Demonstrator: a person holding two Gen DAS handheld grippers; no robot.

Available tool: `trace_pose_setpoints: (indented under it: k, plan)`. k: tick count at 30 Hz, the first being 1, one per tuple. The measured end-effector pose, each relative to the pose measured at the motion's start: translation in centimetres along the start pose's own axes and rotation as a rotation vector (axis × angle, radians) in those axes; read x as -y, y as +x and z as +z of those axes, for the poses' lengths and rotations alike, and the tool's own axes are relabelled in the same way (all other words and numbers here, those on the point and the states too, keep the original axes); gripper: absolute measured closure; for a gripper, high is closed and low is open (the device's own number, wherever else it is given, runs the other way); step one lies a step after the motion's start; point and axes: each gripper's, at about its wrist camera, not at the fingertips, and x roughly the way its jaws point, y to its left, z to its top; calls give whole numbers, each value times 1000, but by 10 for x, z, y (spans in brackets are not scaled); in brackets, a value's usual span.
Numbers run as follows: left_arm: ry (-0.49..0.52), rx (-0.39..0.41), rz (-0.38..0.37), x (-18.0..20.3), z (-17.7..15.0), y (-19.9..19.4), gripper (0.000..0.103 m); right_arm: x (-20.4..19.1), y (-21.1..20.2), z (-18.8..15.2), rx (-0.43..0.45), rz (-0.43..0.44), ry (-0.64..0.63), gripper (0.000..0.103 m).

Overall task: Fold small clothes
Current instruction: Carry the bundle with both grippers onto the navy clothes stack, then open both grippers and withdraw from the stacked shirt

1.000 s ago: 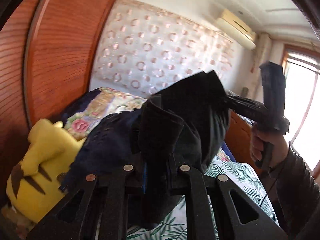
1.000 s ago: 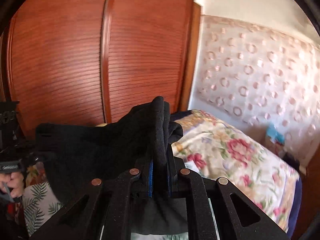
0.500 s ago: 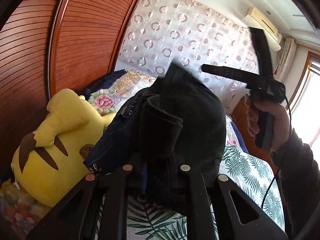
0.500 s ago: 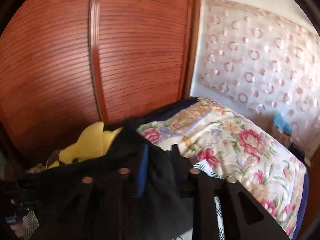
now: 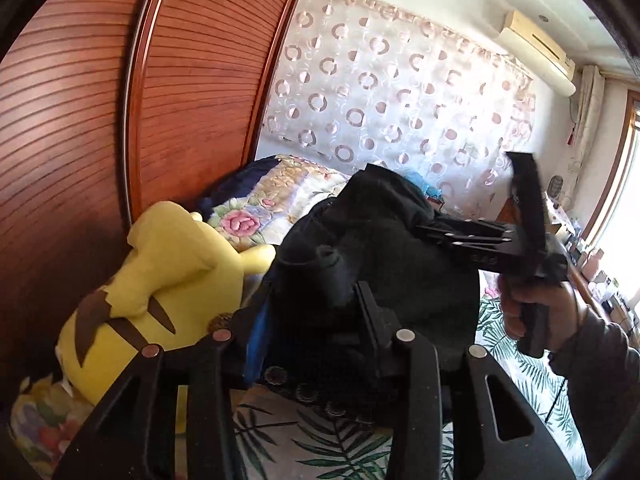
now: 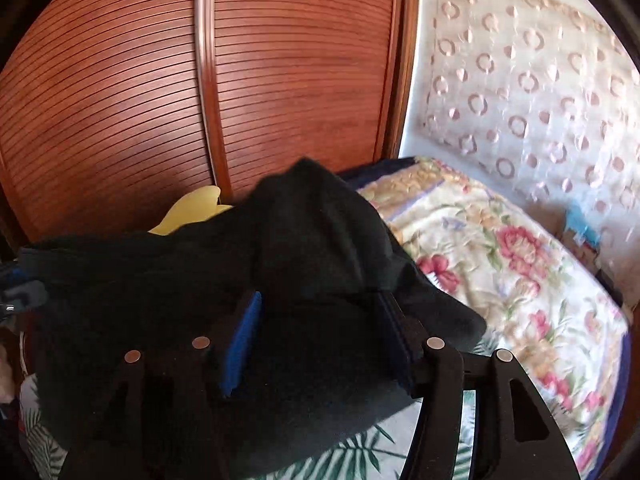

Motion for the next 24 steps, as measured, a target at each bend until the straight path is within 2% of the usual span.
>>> trace_pose_setpoints:
  k: [3, 9, 11, 12, 13, 18, 24]
  plan:
    - [36, 8, 26, 2, 4, -6, 61, 1, 8, 5, 26, -12, 20, 40]
    - [115, 40, 58, 10, 8, -24, 57, -9, -22, -22, 55, -41, 62, 40]
    - [133, 46, 56, 14, 8, -29, 46, -15, -40, -32, 75, -47, 84, 40]
    - [138, 56, 49, 15, 8, -33, 30, -17, -48, -34, 87, -46, 90, 40]
    - [141, 64, 47, 14, 9, -34, 22, -21, -55, -38, 101, -43, 92, 40]
    - [191, 99, 53, 27, 9, -50, 19, -38, -88, -55, 136, -34, 100, 40]
    - [232, 103, 57, 42, 5, -61, 19, -55, -126, -81, 148, -44, 124, 38]
